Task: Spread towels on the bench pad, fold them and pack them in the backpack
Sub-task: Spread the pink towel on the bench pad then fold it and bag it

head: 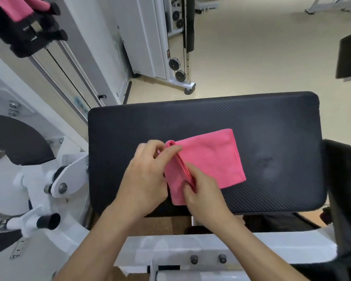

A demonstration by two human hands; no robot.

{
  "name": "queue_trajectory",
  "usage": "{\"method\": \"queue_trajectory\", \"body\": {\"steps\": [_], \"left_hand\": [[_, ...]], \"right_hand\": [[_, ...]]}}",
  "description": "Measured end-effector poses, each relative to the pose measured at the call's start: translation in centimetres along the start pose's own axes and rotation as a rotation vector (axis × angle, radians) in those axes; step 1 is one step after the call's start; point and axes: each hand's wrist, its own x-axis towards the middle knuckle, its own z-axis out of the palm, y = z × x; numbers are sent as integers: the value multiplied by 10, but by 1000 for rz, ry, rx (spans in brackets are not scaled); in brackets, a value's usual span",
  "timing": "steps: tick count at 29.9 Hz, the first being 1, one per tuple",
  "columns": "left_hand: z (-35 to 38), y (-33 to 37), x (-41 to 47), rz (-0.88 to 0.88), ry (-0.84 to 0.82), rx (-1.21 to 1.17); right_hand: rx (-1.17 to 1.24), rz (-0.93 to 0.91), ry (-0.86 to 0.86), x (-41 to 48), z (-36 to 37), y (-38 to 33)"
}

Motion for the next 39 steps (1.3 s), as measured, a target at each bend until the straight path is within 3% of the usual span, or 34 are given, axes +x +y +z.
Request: {"method": "queue_trajectory", "body": {"steps": [2,5,7,10,14,16,21,24,34,39], "left_hand": [[-1,-7,18,103,-82,250],[-1,-14,37,209,-366,290],[-4,-18,36,143,-557,313],[0,-24,14,-56,-765,124],[16,-20,-25,-273,-972,-308],[26,-17,-33,-281,-878,-436],[52,-13,-21,-468,-407,-700],[65,-11,-18,-525,-257,-680],[82,-7,-10,-540,-125,-430],[87,-8,-9,-528,-114,-391]], "right_hand": [[-101,-63,-78,1,-6,6],[-215,-106,-268,4,-19,6],[-260,-73,-388,7,-32,7],[-299,-16,-512,12,-52,12],[-283,33,-514,10,-70,26],[-234,54,-432,3,-75,36],[-138,117,-57,-8,-72,57],[-184,98,75,-6,-67,60],[-442,87,185,1,-52,65],[-451,84,244,2,-45,64]]}}
